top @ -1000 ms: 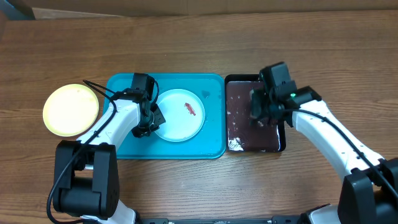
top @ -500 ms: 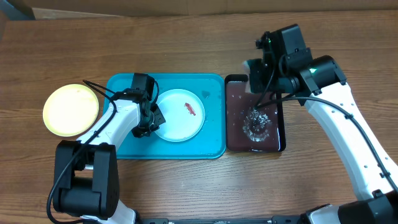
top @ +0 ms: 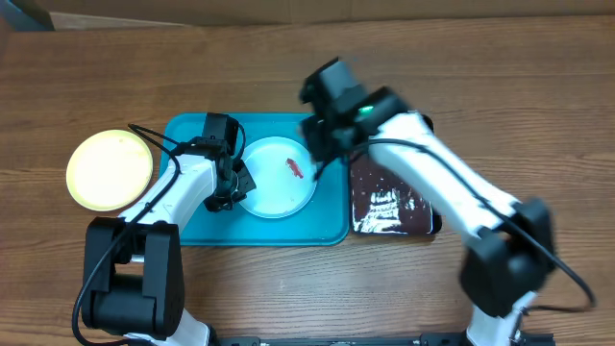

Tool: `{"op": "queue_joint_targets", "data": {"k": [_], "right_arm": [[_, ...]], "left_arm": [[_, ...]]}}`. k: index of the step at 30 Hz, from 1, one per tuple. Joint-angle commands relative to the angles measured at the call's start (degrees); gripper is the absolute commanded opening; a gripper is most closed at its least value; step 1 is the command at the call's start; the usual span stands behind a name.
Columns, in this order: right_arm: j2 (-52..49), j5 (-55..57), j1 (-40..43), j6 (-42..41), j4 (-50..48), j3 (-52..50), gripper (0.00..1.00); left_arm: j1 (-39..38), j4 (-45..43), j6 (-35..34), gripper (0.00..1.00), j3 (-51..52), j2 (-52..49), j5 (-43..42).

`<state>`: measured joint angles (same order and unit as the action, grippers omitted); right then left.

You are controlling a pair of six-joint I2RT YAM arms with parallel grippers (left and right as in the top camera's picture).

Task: Clean dirty plates on tray and stack at the side
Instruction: 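Scrub the light-blue plate with the sponge in the right gripper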

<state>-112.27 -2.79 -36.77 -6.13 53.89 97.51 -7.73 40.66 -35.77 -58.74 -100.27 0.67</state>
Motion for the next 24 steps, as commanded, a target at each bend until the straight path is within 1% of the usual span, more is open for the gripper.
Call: {"op": "queue_joint_targets", "data": {"k": [1,8,12,21,24], "right_arm": [[-3.69,9.31,-3.91,0.46,-2.86,1.68,0.04],[-9.35,15.13,-7.61,0.44,-8.44,1.22,0.04],[-11.23,19.28,-8.26,0.44,-9.07,1.18,0.04],[-14.53,19.02,-8.22,0.07,-8.83,1.11,0.04],[-16.79,19.04,-8.22,-2.1,-9.09,1.11,0.04]], "left_arm": [[0.13,-0.26,1.14,0.04,1.38,-0.7,-0.04],[0.13,-0.28,1.53,0.04,1.4,-0.7,0.0],[0.04,-0.24,1.53,0.04,1.4,-0.7,0.35],[-0.33,-0.26,1.53,0.04,1.4,-0.7,0.79],[-0.35,-0.24,1.53,0.04,1.4,-0.7,0.81]]}}
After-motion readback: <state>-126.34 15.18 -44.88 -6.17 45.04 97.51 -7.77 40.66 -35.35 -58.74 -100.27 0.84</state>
